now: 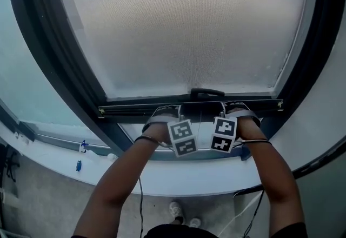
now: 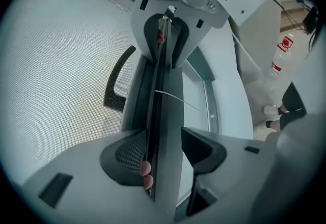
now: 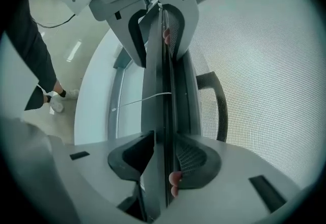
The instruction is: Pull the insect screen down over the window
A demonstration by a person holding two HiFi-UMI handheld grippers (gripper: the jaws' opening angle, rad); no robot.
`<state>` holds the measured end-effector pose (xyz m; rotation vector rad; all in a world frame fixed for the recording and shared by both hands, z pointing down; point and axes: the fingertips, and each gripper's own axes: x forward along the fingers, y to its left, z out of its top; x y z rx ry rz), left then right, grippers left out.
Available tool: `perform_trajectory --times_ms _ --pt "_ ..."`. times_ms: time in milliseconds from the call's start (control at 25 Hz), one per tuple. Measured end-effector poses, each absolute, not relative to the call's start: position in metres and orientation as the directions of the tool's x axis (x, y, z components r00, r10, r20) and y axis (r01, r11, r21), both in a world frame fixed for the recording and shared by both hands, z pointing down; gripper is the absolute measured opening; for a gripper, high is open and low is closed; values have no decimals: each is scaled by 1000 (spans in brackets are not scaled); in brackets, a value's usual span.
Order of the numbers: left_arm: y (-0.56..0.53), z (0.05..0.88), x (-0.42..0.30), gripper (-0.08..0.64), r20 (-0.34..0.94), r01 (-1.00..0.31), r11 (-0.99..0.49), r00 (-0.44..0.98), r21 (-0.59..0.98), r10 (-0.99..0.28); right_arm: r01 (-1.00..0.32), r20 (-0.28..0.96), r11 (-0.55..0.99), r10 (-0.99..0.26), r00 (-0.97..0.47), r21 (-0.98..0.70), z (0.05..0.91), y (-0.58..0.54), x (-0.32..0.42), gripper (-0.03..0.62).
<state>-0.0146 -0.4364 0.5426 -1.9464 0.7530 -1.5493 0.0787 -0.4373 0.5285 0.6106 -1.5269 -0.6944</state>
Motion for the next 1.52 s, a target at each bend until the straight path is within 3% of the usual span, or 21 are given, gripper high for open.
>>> perform_trajectory --times_ms 600,1000,1440,1520 --pt "-438 519 -16 218 613 -84 -634 187 -769 -768 35 602 601 -795 -77 798 505 -439 79 141" --pt "-428 539 -16 218 730 -40 -742 150 -669 -666 44 744 743 -666 -54 668 519 -428 78 140" --pt "-423 549 -12 218 709 -112 -733 194 -670 -678 41 741 740 -669 -61 672 534 -424 80 144" --pt "-426 552 -14 242 707 -75 -723 162 -686 -688 37 743 743 -667 -50 669 536 -427 80 147"
